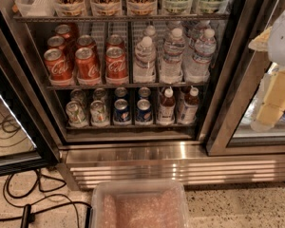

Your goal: Pick pepsi can from bottom shelf of fridge

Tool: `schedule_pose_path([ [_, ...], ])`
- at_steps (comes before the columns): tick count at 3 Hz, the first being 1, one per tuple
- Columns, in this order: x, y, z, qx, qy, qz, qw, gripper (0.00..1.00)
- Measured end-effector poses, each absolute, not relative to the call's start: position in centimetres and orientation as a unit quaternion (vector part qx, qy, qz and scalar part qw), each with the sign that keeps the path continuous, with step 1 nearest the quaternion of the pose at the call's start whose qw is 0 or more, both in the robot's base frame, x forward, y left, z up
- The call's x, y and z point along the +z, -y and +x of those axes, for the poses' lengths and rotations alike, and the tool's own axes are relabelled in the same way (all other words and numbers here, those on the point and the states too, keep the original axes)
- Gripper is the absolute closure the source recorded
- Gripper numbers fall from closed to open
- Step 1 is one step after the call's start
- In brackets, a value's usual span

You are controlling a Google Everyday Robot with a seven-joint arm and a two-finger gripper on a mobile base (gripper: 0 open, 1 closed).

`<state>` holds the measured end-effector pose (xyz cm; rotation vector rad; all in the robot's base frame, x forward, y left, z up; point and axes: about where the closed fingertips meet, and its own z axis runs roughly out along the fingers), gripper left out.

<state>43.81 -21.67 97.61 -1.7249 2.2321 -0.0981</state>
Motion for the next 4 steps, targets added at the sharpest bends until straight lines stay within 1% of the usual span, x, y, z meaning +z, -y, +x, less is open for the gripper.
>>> schedule_pose_path([
  [2,97.0,21.6,43.7,-0.045,-0.782,-0.6,0.161,0.0],
  [3,92.8,21.1,43.3,-0.031,-0.788,-0.592,0.167,0.0],
  [4,85.7,20.5,43.1,-0.003,-0.791,-0.589,0.169,0.0],
])
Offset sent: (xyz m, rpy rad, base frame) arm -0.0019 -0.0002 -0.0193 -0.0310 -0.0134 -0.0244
